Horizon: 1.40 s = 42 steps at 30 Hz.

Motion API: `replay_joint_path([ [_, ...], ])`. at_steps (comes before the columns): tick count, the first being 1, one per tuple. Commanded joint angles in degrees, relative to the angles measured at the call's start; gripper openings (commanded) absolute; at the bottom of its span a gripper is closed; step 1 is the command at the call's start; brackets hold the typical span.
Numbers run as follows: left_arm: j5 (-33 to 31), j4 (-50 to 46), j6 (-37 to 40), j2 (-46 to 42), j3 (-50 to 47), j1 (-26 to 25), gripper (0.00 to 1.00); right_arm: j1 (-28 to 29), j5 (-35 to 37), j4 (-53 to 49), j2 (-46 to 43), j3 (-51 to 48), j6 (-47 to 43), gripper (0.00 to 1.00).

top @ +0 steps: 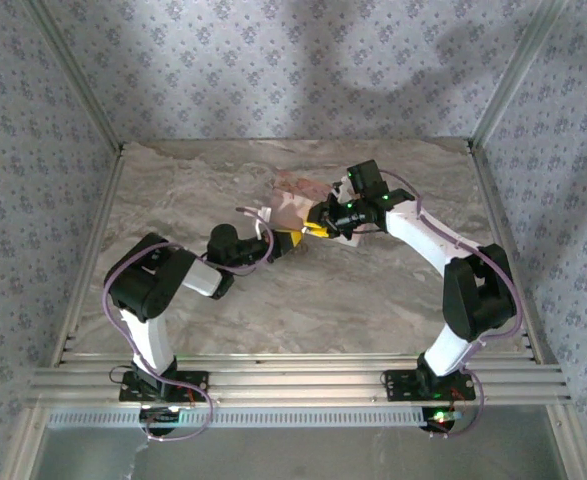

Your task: Unlock the padlock with the key

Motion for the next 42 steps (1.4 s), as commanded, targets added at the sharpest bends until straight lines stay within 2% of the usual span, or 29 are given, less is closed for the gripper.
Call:
replay_joint_path([
  [1,-0.05,4.57,2.13,-0.66,1.22,-1.53,0.00,1.57,-6.20,0.78,-1.53,1.09,-0.31,0.00],
  [10,-2.71,3.95,5.68,-2.75,-1.81,-1.53,0.00,1.35,-4.59,-1.42,-1.16,2.67,-1.37,0.00],
  [19,-3.92,-3.85,10.60,-8.02,-3.02,-1.47,0.00,1.46,-2.38,-4.54,-0.37,3.30,-3.92,0.00],
  [42,-1.31,-0.97,5.43,-10.19,-3.60,-0.83,0.00,3.23,1.18,-7.15,0.44,4.10,-6.26,0.00],
])
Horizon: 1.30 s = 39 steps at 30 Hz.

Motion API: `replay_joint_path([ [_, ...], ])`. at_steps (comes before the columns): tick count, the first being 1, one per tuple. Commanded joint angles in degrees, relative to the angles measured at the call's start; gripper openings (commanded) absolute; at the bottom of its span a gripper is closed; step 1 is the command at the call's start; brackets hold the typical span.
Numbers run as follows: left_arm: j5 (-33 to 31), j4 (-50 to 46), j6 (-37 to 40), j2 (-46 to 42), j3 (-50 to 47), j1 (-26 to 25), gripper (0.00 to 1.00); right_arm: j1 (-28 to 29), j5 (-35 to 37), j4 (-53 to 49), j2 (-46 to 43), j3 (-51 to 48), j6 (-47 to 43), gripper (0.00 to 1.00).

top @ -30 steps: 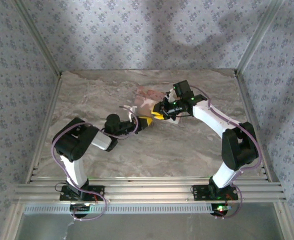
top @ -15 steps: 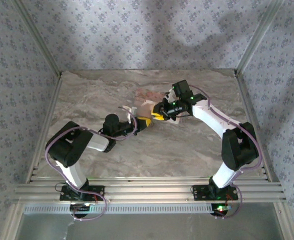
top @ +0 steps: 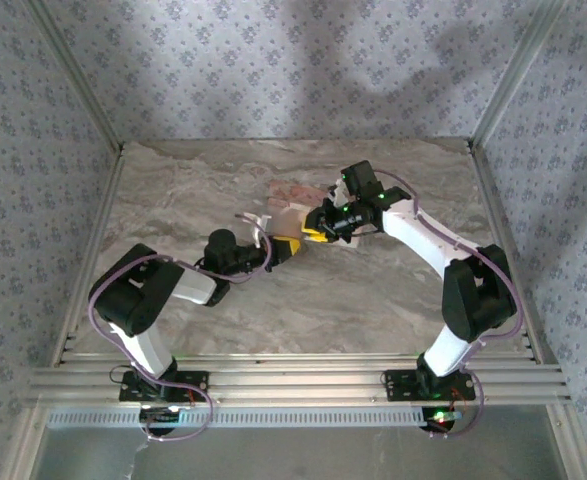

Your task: Unlock the padlock with the key

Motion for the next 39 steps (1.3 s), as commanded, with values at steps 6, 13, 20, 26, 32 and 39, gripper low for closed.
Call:
replay_joint_path([
  [6,-0.81,3.49,-1.00,-3.19,1.09,0.35,0.00,1.97,-1.64,-0.52,0.75,2.38,-1.73,0.00],
  [13,-3.80,3.24,-1.43,-2.45,1.06,0.49,0.00,2.24,-2.29,-0.47,0.82,2.33,-1.62,0.00],
  [20,-4.25,6.02,-2.18,-1.37,-0.85,2.37,0.00,1.67,-2.28,-0.43,0.37,2.20,-1.43,0.00],
  [26,-2.60,7.10,-2.13,-0.69,-1.12,2.45,0.00,1.43,-1.47,0.47,0.32,1.91,-0.80,0.00],
  [32,-1.82,7.72,-2.13,-0.69,-2.43,2.20,0.00,1.09,-0.24,1.88,0.10,1.76,0.32,0.00],
  [39,-3.17,9.36,-3.10,0.04,-4.17,1.24,0.00,0.94,0.99,4.20,-0.47,0.87,1.91,0.00],
])
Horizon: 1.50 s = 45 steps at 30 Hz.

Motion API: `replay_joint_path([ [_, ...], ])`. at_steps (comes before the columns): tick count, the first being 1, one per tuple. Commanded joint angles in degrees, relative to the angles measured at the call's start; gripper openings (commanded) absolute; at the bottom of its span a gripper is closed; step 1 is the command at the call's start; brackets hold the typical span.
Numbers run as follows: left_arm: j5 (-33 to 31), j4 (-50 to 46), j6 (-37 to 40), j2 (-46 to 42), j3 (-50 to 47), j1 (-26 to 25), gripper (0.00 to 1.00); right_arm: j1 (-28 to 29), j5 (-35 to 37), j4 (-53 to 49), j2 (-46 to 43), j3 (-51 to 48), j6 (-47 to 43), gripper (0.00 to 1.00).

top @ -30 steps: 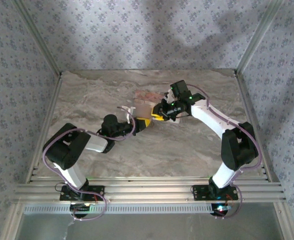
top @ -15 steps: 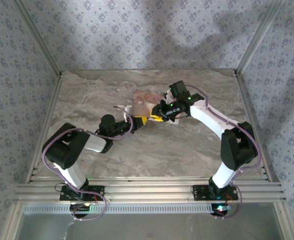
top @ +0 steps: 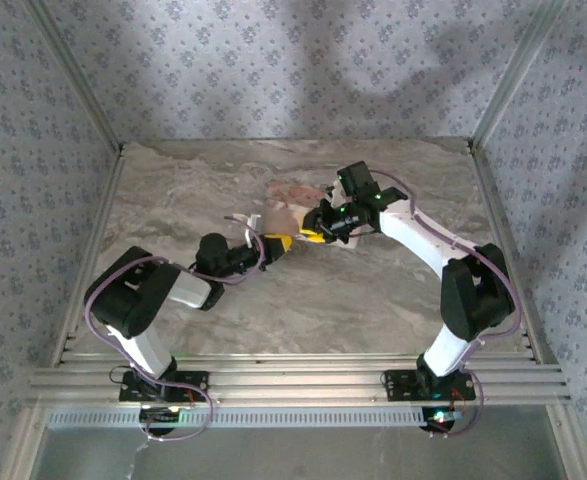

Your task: Unlock the padlock with the key

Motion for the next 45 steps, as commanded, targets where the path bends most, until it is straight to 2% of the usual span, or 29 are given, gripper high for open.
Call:
replay_joint_path([
  [1,-1.16,4.75,-1.29,1.21,-0.91,-0.54,0.00,0.02,-0.02,3.96,-1.05,0.41,0.85,0.00],
  [17,-7.25,5.11,-5.98,-1.71,-1.67,-2.37,0.00,-0.28,0.34,8.54,-1.99,-2.06,4.21,0.00],
  [30,-7.95,5.12,-6.37,-2.28,-0.53,-2.44,0.00,-0.50,-0.64,10.49,-2.29,-2.56,5.98,0.00],
  [34,-8.51,4.98,-5.23,-2.89,-1.93,-2.33,0.00,-0.71,1.72,9.32,-1.48,-3.35,3.67,0.00],
  [40,-9.44,-0.05,-2.15,-4.81,-5.42,-2.04,0.00,0.48,9.96,8.03,0.54,-5.08,-4.60,0.00],
  [45,-9.71,-4.29,0.19,-6.14,-5.81,-2.02,0.00,0.99,13.16,11.64,2.98,-9.46,-7.68,0.00],
])
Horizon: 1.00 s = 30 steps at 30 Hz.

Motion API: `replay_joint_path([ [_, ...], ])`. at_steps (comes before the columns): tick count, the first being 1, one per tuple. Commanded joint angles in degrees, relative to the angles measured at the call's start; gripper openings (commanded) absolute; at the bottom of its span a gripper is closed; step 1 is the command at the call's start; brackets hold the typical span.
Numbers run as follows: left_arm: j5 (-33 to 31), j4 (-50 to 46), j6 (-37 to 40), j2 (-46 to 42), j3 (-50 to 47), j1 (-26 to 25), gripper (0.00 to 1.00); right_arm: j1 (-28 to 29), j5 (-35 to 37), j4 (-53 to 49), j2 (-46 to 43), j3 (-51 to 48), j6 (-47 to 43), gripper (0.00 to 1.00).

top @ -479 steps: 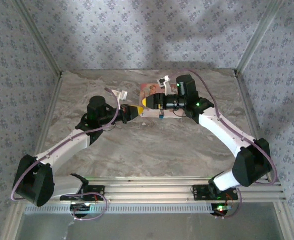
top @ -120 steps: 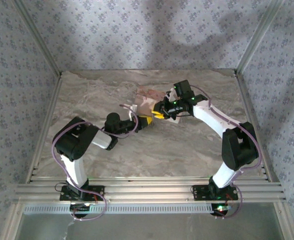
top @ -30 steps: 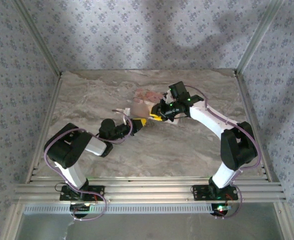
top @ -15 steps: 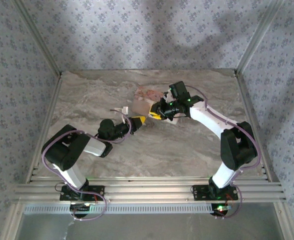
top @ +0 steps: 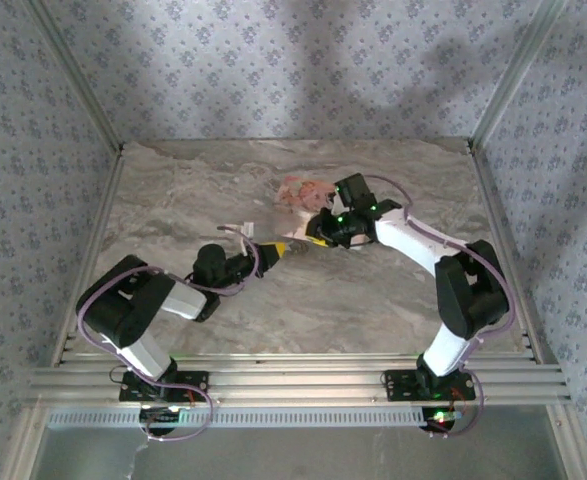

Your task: Unlock the padlock with the key

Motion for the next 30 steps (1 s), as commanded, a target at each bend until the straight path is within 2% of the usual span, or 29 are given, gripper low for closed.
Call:
replay_joint_path([
  [1,-0.73,-2.59,3.17,-2.04,-0.04,-0.14,0.00,0.24,3.11,3.37,1.86,-2.56,-3.74,0.00],
  [4,-0.40,-4.63,4.06,-2.56,0.66,-0.13,0.00,0.42,3.84,4.05,2.50,-2.93,-4.69,0.00],
  [8,-0.30,-7.10,5.28,-3.53,1.24,-0.12,0.00,0.69,3.94,3.86,2.05,-3.23,-5.91,0.06],
  [11,-0.27,-8.36,5.66,-4.21,1.76,-0.17,0.00,0.60,4.19,4.09,1.16,-3.79,-6.55,0.00],
  [18,0.30,-8.89,5.99,-4.70,2.52,-0.16,0.00,0.69,3.17,3.94,0.49,-3.97,-6.03,0.00],
  [24,0.98,-3.84,5.45,-3.94,2.61,-0.54,0.00,0.61,-0.17,3.26,-2.43,-2.47,-0.41,0.00],
  [30,2.43,2.48,3.55,-1.83,5.71,-0.72,0.00,0.35,-5.30,-0.98,-5.28,3.49,6.08,0.00],
])
